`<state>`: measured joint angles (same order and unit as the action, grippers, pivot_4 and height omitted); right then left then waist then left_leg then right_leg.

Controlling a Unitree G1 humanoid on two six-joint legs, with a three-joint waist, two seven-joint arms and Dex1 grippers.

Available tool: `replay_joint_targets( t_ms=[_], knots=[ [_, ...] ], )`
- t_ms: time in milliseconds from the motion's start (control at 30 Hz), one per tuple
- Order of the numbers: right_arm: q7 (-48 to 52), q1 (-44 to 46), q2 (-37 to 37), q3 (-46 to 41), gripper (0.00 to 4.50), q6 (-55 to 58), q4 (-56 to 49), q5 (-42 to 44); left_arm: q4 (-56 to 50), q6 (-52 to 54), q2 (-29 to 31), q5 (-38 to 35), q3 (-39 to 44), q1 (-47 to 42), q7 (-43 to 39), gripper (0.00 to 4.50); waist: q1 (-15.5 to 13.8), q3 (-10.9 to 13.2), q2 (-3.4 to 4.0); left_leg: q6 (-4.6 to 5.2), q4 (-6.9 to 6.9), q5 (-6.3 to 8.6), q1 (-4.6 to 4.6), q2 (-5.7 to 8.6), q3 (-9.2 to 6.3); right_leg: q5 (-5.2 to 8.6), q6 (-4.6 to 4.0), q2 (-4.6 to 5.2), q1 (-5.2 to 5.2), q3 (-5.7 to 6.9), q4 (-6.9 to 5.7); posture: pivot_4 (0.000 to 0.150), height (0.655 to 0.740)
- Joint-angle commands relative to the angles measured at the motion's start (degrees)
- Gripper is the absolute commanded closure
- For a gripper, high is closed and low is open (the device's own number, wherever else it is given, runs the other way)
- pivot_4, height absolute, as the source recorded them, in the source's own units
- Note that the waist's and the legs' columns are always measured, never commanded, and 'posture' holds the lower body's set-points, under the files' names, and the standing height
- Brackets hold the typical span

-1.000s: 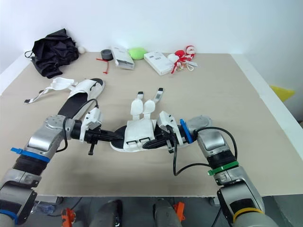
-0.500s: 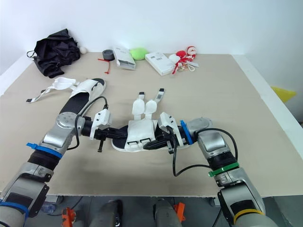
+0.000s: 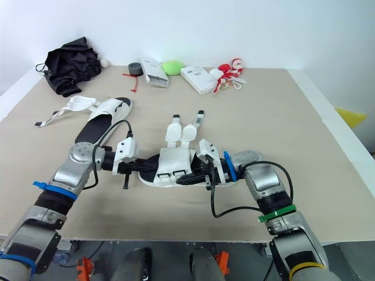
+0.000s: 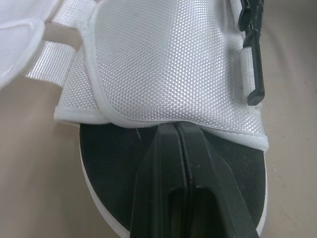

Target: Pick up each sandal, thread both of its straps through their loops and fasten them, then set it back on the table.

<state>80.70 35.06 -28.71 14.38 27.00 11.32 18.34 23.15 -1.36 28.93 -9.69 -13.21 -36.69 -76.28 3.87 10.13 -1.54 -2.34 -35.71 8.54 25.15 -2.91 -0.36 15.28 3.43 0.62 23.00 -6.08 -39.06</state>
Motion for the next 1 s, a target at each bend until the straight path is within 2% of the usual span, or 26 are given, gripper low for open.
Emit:
replay_joint_targets(
  t_ms=[33,167,200,233,267,300,433,533,633,767,900,1000],
  knots=[
    [0.4,-1.1,-1.4,-3.8,3.45,2.6,-3.8,4.5,2.2,0.4,0.0,3.0,-2.6,2.0,0.0,4.50,-0.2,0.0,0.00,0.00,0.00,0.00,0.00,0.00,0.00,0.01,0.02,0.00,0.00,0.00,0.00,0.150,0.7380],
    [0.6,-2.7,-3.3,-4.2,1.80,3.2,-5.3,5.3,3.0,0.0,-0.2,3.2,-2.6,2.0,-0.2,4.50,-0.6,0.0,-0.01,0.00,0.03,0.00,-0.02,0.00,-0.02,0.02,0.02,0.00,-0.01,0.02,0.00,0.150,0.7380],
    [0.7,-3.0,-4.0,-4.5,1.21,3.4,-5.5,5.5,3.2,-0.1,-0.2,3.2,-2.6,1.9,-0.3,4.50,-0.6,0.0,0.00,0.00,0.04,0.00,-0.03,0.00,-0.01,0.02,0.01,0.00,0.00,0.01,0.00,0.150,0.7380],
    [0.8,-3.2,-4.8,-4.9,0.89,3.4,-5.6,5.6,3.4,-0.2,-0.2,3.2,-2.6,1.9,-0.3,4.50,-0.8,0.0,0.00,0.00,0.04,0.00,-0.04,0.00,-0.01,0.02,0.01,0.00,0.00,0.01,0.00,0.150,0.7380],
    [0.9,-3.2,-5.6,-5.4,0.26,3.5,-5.5,5.8,3.6,-0.4,-0.3,3.2,-2.6,1.9,-0.4,4.50,-0.9,0.0,0.01,0.00,0.03,0.00,-0.04,0.00,-0.01,0.01,0.00,0.00,0.00,0.01,0.00,0.150,0.7380],
    [1.3,-3.1,-7.0,-6.1,0.02,4.4,-5.2,6.3,3.8,-0.3,-0.4,3.1,-2.6,1.9,-0.5,4.50,-0.9,0.0,0.01,0.00,0.03,0.00,-0.04,0.00,-0.01,0.01,0.00,0.00,0.00,0.01,0.00,0.150,0.7380],
    [3.3,-2.4,-12.1,-9.0,0.02,5.6,-3.3,8.0,4.5,-0.1,-0.7,2.6,-2.2,2.0,-0.6,4.50,-1.0,0.0,0.01,0.00,0.02,0.00,-0.04,0.00,0.02,0.02,-0.01,0.00,0.00,-0.02,0.01,0.150,0.7380],
    [3.5,1.3,-14.3,-12.2,0.02,6.5,1.3,9.3,5.3,0.6,-0.4,2.4,-2.2,2.3,-1.6,4.50,-0.9,-0.1,0.03,0.00,0.05,0.00,-0.07,0.00,0.02,0.03,-0.02,0.00,0.00,-0.02,0.01,0.150,0.7380],
    [-2.0,9.3,-11.9,-14.4,0.02,7.2,11.4,8.0,7.6,-0.5,0.5,3.5,-2.8,1.8,-3.6,4.50,-0.5,-0.1,0.14,0.01,0.05,0.00,-0.14,-0.01,0.03,-0.04,-0.11,-0.02,0.01,-0.07,0.01,0.150,0.7380],
    [-6.7,16.0,-8.2,-12.3,0.02,8.5,22.4,4.2,10.2,-1.9,0.6,4.2,-2.8,0.6,-4.1,4.50,-0.3,-0.3,0.05,0.05,0.14,-0.03,-0.31,0.00,0.01,-0.08,-0.19,-0.08,-0.05,-0.12,0.01,0.150,0.7380],
    [-6.7,22.2,-5.3,-9.4,0.02,15.1,32.6,1.4,11.5,-3.0,0.4,4.7,-3.0,0.4,-4.5,4.50,-0.1,-0.3,0.15,0.05,0.27,-0.02,-0.36,-0.02,0.00,-0.04,-0.20,-0.13,-0.06,-0.17,0.01,0.150,0.7380],
    [-6.5,25.1,-3.6,-8.8,0.02,15.3,37.5,-0.3,11.5,-3.1,0.0,4.5,-3.0,0.7,-4.4,4.50,0.1,-0.3,0.20,0.05,0.30,-0.02,-0.32,-0.02,-0.01,-0.02,-0.18,-0.15,-0.04,-0.18,0.01,0.150,0.7380]
  ],
)
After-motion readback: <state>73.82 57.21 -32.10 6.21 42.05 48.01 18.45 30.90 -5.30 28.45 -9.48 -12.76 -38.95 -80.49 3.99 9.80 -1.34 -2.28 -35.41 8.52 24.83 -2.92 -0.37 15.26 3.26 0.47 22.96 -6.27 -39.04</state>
